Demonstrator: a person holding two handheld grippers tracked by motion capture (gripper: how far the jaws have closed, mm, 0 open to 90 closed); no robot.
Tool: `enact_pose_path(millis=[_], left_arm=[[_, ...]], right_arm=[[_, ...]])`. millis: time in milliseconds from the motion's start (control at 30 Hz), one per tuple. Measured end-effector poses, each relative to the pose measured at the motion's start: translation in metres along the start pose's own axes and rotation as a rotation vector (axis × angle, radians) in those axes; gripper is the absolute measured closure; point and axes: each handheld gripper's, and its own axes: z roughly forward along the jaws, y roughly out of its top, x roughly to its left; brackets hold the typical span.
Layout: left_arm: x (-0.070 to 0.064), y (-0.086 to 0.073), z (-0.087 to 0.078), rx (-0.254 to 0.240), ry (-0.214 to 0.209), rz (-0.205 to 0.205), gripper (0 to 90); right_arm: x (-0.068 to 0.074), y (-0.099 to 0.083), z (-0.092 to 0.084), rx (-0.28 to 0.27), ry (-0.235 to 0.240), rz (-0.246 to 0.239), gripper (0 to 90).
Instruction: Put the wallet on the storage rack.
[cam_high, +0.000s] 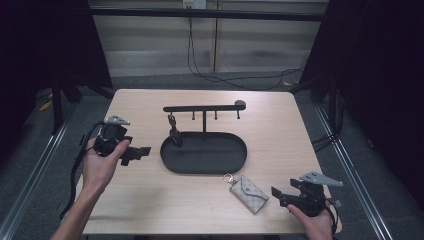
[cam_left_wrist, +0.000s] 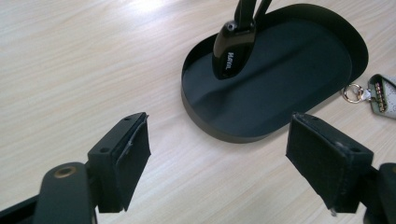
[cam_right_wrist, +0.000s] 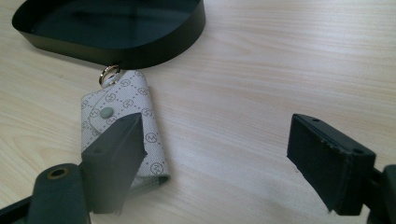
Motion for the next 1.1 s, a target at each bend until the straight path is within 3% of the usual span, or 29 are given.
enact_pose_path(millis=[200,367,600,667,833,1033,1100], left_arm=[[0.004,-0.027,-0.005,-0.049,-0.043,-0.040,22.5],[-0.003,-0.045,-0.010,-0.046,-0.060,-0.001,22.4],[-0.019,-0.075,-0.007,-0.094,-0.081,0.018,22.2],[-0.024,-0.083,-0.001,-0.040,-0.104,0.042,22.2],[-0.030,-0.106,0.006,-0.046,-0.133,0.009,22.2],[-0.036,-0.120,0.005,-0.063,-0.144,0.020,21.5],[-0.041,-0.125,0.007,-0.034,-0.156,0.042,21.2]], right_arm=[[-0.001,0.000,-0.002,-0.022,0.049,-0.013,17.0],[-0.001,0.002,-0.002,-0.015,0.053,-0.010,17.0],[0.001,0.009,-0.001,0.000,0.056,-0.007,19.9],[0.003,0.013,-0.001,0.014,0.063,-0.029,20.8],[0.011,0.028,0.001,0.064,0.098,-0.076,21.3],[0.025,0.043,0.010,0.151,0.132,-0.137,26.4],[0.030,0.044,0.015,0.193,0.143,-0.167,27.9]])
